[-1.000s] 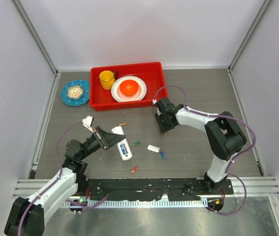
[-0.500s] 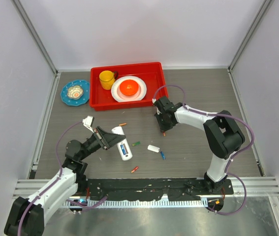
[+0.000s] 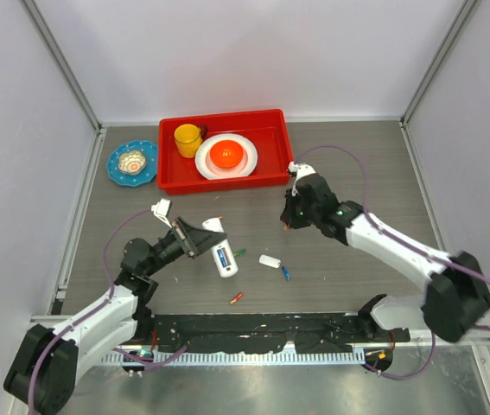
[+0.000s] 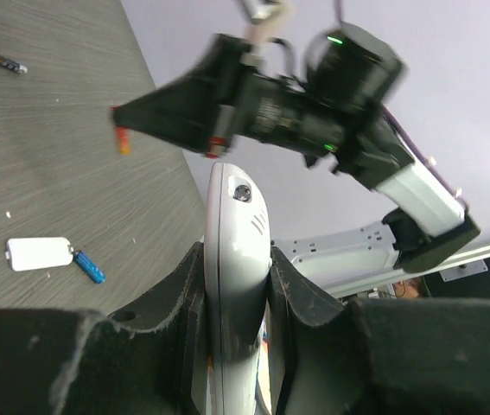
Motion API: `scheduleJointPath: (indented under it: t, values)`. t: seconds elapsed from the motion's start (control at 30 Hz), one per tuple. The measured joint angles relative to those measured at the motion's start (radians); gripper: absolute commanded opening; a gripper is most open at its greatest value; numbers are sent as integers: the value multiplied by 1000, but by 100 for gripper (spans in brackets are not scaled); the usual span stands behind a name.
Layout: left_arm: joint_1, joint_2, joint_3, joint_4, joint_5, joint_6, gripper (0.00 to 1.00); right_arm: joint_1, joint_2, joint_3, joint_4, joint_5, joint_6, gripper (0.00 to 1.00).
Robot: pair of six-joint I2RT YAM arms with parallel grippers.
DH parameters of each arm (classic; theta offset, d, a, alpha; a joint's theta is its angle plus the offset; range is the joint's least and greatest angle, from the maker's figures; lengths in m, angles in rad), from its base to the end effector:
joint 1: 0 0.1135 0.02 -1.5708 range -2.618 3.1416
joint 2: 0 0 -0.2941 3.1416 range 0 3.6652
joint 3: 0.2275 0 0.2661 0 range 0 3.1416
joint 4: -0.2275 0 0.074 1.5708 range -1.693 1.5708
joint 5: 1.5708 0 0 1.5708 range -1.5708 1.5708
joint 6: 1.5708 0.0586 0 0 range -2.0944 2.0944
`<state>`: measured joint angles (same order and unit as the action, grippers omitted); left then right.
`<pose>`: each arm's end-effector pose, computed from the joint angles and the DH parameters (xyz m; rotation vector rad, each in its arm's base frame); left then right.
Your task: Load the batteries into the remote control
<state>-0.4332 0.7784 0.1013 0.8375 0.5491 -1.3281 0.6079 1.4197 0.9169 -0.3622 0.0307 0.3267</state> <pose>0.1439 -0.1002 0.2242 -0.2191 1.7039 -1.7700 0.2619 0.1800 0.2310 -0.3326 2.4497 0.3763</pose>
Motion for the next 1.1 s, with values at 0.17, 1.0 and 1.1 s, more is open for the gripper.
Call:
scheduleJointPath:
  t: [0.17, 1.0, 1.1]
  values:
    - [-48, 130, 28, 119, -45, 5, 0, 148, -303, -46, 92, 84, 48, 1]
    - [-92, 547, 92, 446, -111, -112, 0, 538, -397, -154, 294, 285, 23, 1]
    - [-98, 569, 95, 446, -111, -121, 0, 566, -378, -154, 324, 304, -1, 1]
